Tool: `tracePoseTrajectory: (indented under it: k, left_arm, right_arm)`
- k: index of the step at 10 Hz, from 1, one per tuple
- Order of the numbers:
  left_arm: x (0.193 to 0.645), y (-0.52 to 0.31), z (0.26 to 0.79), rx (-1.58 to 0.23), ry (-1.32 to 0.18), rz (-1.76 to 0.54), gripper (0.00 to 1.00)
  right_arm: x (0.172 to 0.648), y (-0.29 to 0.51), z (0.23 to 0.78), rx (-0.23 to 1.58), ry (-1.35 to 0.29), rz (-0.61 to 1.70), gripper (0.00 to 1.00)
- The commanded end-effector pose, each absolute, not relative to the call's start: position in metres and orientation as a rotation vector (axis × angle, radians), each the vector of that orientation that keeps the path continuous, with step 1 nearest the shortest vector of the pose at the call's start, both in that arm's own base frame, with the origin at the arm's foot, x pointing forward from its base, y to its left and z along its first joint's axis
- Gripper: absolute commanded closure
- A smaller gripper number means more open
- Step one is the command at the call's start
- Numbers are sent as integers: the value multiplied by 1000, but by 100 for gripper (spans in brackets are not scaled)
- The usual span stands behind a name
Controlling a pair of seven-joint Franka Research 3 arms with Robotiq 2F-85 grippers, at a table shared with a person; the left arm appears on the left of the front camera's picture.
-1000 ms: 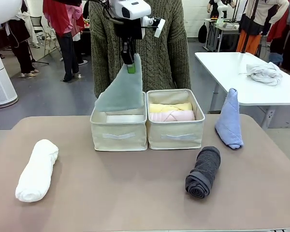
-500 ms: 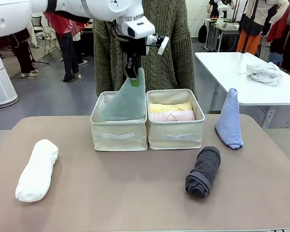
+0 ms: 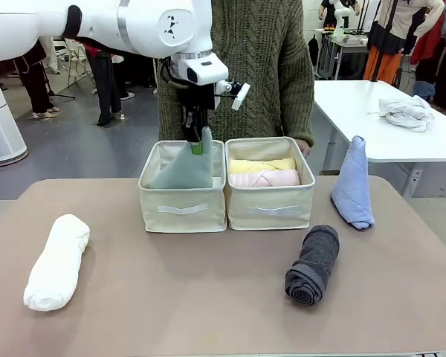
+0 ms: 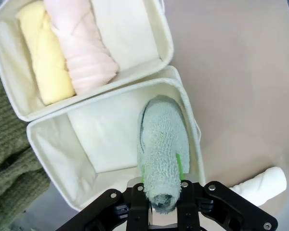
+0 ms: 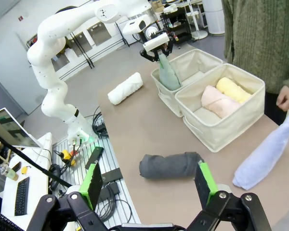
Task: Sort the towels based on their folding style.
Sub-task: Pick up one triangle-folded towel and place it in the left Fabric basket.
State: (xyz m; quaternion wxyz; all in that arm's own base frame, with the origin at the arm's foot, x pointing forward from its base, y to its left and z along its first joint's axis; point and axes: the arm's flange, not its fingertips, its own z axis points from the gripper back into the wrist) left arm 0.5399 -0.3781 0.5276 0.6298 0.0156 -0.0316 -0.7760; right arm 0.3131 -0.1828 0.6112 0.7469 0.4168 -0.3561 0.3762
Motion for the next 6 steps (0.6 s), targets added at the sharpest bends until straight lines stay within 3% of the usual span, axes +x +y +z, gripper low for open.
tracePoseTrajectory:
  k: [1,6]
  left_arm:
    - [528,-361,513,-27,-79,-1798,82]
    - [536,-378,482,-25,9,-1833,82]
  right_arm:
    - [312,-183,611,918,-785,832,0]
    - [312,-183,611,918,-785,832,0]
